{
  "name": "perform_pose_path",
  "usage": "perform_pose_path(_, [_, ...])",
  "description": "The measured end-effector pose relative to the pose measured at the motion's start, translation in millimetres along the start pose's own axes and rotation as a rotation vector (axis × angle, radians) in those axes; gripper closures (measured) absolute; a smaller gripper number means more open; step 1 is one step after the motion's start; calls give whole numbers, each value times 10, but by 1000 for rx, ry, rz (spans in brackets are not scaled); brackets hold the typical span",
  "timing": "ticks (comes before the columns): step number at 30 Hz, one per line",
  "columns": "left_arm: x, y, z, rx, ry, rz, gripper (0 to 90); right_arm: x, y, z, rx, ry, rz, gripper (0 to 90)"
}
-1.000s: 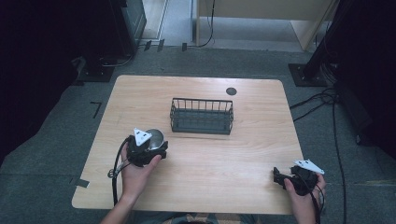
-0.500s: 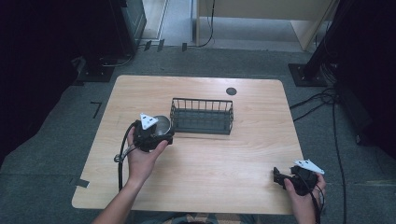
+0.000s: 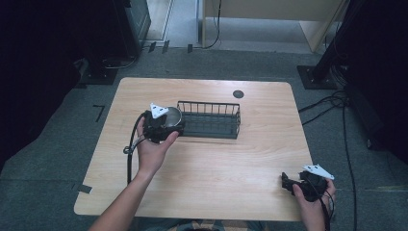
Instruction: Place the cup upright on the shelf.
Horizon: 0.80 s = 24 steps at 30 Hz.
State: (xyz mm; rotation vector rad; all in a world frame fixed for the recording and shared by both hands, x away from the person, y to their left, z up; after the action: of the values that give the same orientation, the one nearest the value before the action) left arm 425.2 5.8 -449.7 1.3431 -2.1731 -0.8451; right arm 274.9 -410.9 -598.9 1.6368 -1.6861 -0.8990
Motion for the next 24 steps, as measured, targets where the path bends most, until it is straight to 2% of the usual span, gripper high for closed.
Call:
perform_pose_path(5, [55,-57,-163,7,-14,-6,185,-2,0,1,-1,-2,-1,0])
perform_pose_path(15, [120,-195,-409,13,-13,-5,185,-2,0,1,-1,-2,-1,0])
perform_pose_path(24, [179,-341,-565,15,-5,0,185,-2,0,1,-1,-1,-1,0])
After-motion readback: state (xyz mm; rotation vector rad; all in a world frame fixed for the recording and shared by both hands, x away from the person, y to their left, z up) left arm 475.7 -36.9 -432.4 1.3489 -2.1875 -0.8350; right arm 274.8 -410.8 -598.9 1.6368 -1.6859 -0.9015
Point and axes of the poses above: each handheld gripper's, and its own axes: y roughly backward along the jaws, z roughly out of its underside, x roughly to its right, the point moved 10 cm from there along -y, roughly forward along the jaws, and after that the axes turned 10 degrees about -x, right-handed, at the moved point
